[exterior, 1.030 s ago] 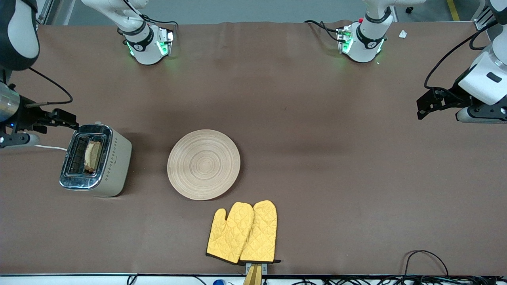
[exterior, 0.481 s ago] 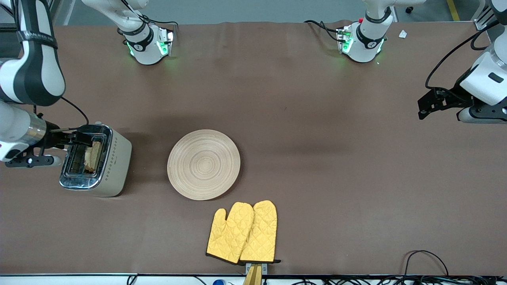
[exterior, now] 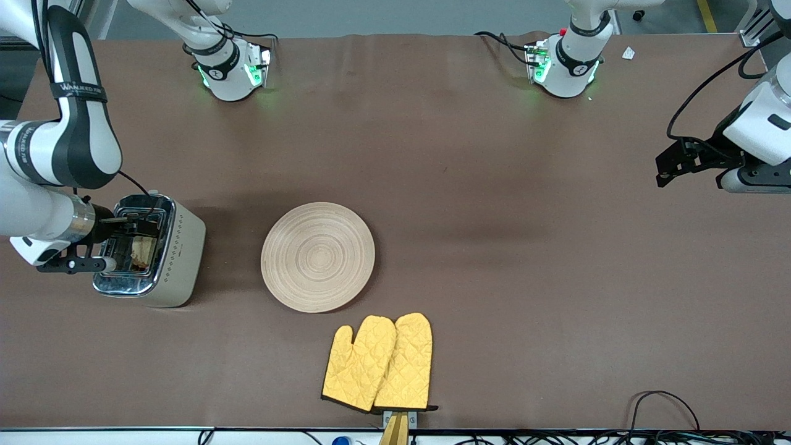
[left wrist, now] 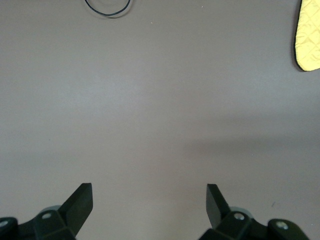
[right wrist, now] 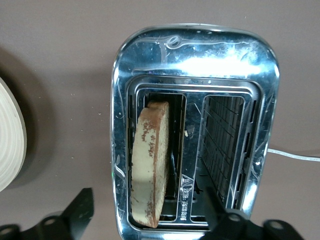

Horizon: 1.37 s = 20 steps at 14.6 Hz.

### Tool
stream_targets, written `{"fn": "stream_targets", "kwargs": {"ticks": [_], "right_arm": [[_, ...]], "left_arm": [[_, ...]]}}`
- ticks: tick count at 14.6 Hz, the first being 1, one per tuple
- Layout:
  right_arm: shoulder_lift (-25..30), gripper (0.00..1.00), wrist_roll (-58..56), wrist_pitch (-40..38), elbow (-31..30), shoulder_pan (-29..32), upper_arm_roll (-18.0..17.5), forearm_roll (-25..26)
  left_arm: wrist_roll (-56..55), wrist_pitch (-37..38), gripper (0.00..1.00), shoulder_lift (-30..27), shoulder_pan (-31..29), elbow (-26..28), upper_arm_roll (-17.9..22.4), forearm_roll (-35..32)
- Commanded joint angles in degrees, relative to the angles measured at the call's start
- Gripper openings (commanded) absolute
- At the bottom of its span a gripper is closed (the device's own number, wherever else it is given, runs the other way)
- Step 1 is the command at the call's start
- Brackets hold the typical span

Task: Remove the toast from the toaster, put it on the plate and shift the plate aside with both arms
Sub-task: 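Grasp the bread slice with the right gripper and lift it out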

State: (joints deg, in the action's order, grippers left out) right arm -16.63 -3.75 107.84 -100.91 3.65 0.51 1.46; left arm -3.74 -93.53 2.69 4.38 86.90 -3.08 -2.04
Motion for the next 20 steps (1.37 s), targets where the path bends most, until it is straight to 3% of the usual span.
{"fn": "stream_targets", "kwargs": {"ticks": [1, 2, 3, 4, 12, 20], "right_arm": [[0.02, 0.55, 1.55, 0.53, -0.43, -0.04, -0.43, 1.09], [-0.33, 0.30, 1.55, 0.53, -0.34, -0.04, -0.43, 1.17], [-0.42, 0.12, 1.55, 0.62, -0.34, 0.04, -0.43, 1.35], [-0.42, 0.02, 1.55, 0.62, -0.34, -0.04, -0.43, 1.44], [0.01, 0.00, 0.76, -1.39, 0.54, 0.22, -0.51, 1.96], [5.19, 0.00, -0.11, -25.56, 18.19, -4.86, -0.87, 2.92]], "left_arm": [[-0.48, 0.80, 1.00, 0.03, 0.01, -0.68, 0.00, -0.24], [-0.40, 0.80, 1.00, 0.03, 0.01, -0.68, 0.00, -0.24], [-0.40, 0.80, 1.00, 0.03, 0.01, -0.68, 0.00, -0.24], [-0.40, 0.80, 1.00, 0.03, 0.01, -0.68, 0.00, -0.24], [-0.40, 0.80, 1.00, 0.12, 0.01, -0.68, 0.00, -0.24], [-0.48, 0.80, 1.00, 0.03, 0.01, -0.68, 0.00, -0.24]]}}
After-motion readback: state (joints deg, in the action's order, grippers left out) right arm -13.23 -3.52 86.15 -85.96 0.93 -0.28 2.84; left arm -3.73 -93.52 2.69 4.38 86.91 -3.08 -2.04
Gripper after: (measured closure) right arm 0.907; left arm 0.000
